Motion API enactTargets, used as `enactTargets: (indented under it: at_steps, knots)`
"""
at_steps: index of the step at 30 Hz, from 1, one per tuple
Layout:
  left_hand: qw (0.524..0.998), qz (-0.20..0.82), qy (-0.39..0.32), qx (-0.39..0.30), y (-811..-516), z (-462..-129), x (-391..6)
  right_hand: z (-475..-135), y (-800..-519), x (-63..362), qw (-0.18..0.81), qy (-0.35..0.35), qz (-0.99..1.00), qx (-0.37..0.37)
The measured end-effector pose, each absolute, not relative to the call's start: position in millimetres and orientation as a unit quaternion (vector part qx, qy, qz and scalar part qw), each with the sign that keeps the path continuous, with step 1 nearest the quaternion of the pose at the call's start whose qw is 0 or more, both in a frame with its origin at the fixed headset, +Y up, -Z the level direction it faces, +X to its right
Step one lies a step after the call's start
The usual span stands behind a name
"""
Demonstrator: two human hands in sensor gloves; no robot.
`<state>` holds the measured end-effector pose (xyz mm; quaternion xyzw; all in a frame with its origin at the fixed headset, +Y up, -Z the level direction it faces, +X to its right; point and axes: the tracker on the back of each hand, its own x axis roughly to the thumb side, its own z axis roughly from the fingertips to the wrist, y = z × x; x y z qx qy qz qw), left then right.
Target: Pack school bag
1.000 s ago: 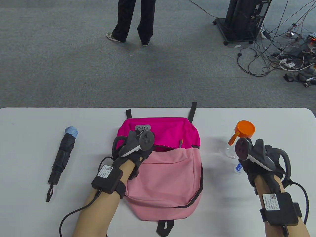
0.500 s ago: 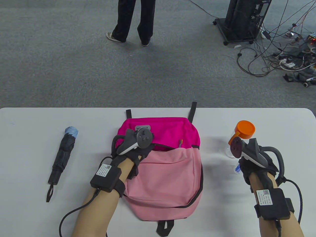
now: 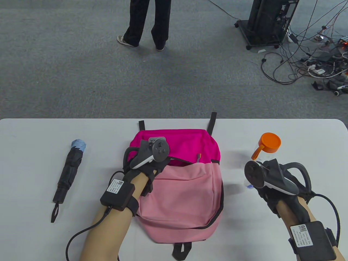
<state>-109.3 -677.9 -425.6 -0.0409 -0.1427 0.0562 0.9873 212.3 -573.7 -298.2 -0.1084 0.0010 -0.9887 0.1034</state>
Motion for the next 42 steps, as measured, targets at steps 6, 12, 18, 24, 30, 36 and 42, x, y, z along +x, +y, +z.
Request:
enactTargets:
  at_steps: [6, 12, 18, 24, 30, 36, 42]
  knots:
    - [0.987, 0.056, -0.139, -0.051, -675.0, -426.7, -107.2, -277.8, -553.1, 177.1, 0.027, 0.054, -0.979, -0.192]
    - [0.988, 0.047, -0.139, -0.052, -671.8, -426.3, -104.9, -277.8, -573.0, 139.9, 0.026, 0.107, -0.962, -0.249]
    - [0.988, 0.048, -0.140, -0.050, -672.6, -425.4, -105.1, -289.1, -606.7, 103.6, 0.012, 0.195, -0.940, -0.280]
    - [0.987, 0.060, -0.144, -0.048, -670.3, -424.3, -103.5, -311.4, -651.6, 66.3, 0.015, 0.205, -0.933, -0.294]
    - [0.986, 0.050, -0.152, -0.041, -667.9, -422.4, -102.2, -330.9, -679.2, 45.7, 0.013, 0.156, -0.944, -0.291]
    - [0.986, 0.046, -0.153, -0.041, -675.3, -419.5, -106.1, -351.8, -697.9, 39.2, 0.024, 0.138, -0.963, -0.231]
    - [0.987, 0.047, -0.150, -0.041, -676.4, -418.6, -106.5, -354.4, -689.0, 46.8, 0.022, 0.150, -0.971, -0.183]
